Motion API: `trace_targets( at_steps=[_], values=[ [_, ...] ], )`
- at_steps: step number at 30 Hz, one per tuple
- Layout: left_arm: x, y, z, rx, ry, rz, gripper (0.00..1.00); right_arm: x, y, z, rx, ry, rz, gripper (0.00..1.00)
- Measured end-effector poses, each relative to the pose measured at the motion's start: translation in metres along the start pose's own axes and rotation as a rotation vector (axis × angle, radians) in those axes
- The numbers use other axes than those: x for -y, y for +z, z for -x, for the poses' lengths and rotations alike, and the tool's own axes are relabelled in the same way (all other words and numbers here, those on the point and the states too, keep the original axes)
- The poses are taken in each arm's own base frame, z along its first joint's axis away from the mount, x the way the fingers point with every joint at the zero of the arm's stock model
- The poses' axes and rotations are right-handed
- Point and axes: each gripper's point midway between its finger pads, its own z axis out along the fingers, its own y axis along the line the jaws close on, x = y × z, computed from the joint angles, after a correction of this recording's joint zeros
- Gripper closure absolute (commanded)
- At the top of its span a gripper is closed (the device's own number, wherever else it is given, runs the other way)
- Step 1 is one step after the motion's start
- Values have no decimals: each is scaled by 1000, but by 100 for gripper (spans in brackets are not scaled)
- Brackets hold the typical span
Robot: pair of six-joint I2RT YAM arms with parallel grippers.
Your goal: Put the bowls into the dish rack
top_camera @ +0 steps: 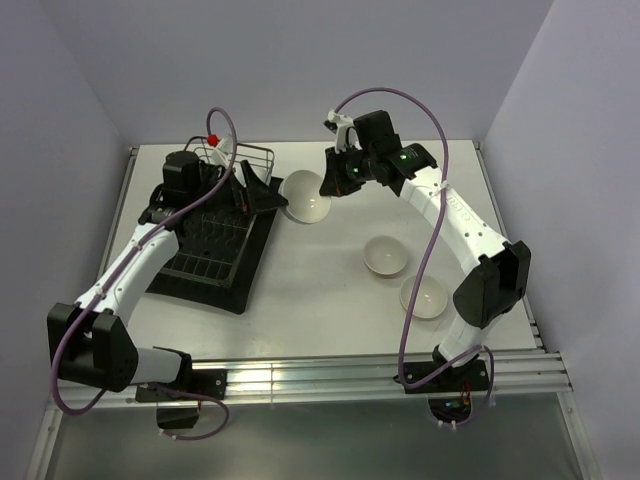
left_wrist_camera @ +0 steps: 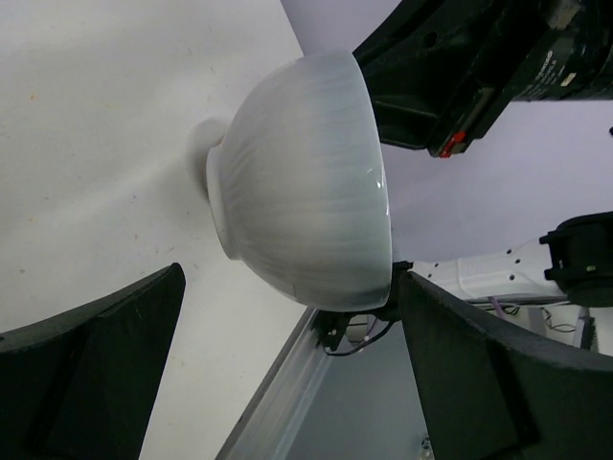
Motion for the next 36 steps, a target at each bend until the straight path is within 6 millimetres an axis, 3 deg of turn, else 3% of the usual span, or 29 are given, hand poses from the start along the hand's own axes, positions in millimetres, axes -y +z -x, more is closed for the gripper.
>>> trace_targets(
  at_steps=[18,26,30,32,33,34,36],
  values=[
    [10,22,-4,39,-120,-60,3,-8,0,-1,-5,11,44,100],
    [11,24,-6,40,-168,-80,31,-10,0,-1,-8,9,50,100],
    [11,24,-6,40,-170,-85,59,-11,0,-2,-10,9,55,100],
    [11,24,-7,39,-169,-88,75,-11,0,-3,-14,8,58,92],
    [11,24,-8,38,-169,-88,90,-11,0,-3,-14,7,58,89],
    [10,24,-8,37,-168,-89,97,-12,0,-3,-16,8,59,74],
    [9,24,-9,37,-167,-86,100,-14,0,-4,-19,13,73,57]
  ],
)
